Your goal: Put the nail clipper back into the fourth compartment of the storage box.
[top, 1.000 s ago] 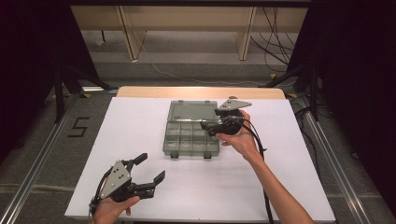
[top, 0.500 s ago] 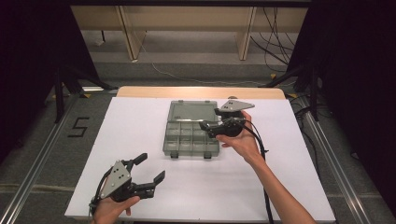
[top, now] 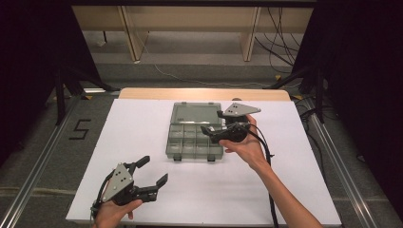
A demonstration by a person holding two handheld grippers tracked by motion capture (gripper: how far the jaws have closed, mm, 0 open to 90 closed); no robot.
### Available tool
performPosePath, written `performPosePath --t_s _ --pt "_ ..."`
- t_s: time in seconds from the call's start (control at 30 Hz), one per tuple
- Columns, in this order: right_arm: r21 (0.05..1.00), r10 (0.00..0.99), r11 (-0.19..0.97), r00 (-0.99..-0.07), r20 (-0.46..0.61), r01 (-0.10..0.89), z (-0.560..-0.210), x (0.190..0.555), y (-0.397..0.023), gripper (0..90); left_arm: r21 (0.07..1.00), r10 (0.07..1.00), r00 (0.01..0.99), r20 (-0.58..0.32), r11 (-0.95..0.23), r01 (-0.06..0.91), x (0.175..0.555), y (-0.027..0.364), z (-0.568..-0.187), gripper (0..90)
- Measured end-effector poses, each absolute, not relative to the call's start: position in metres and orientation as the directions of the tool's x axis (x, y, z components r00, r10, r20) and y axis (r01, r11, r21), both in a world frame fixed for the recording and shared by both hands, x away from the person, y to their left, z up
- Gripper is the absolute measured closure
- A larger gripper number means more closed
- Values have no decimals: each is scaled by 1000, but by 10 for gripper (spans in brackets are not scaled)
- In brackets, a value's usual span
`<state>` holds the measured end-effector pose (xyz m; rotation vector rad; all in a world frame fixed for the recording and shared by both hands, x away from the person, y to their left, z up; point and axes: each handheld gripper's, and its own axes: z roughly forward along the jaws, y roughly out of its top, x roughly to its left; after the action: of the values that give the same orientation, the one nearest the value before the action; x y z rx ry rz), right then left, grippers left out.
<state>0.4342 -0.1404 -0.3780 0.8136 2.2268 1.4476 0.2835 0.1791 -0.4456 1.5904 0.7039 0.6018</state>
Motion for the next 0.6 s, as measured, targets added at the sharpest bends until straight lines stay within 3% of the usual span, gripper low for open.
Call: performPosePath --t_s 0.6 --pt "925 624 286 -782 18 249 -372 420 -142 172 991 736 677 -16 -78 108 283 179 -445 156"
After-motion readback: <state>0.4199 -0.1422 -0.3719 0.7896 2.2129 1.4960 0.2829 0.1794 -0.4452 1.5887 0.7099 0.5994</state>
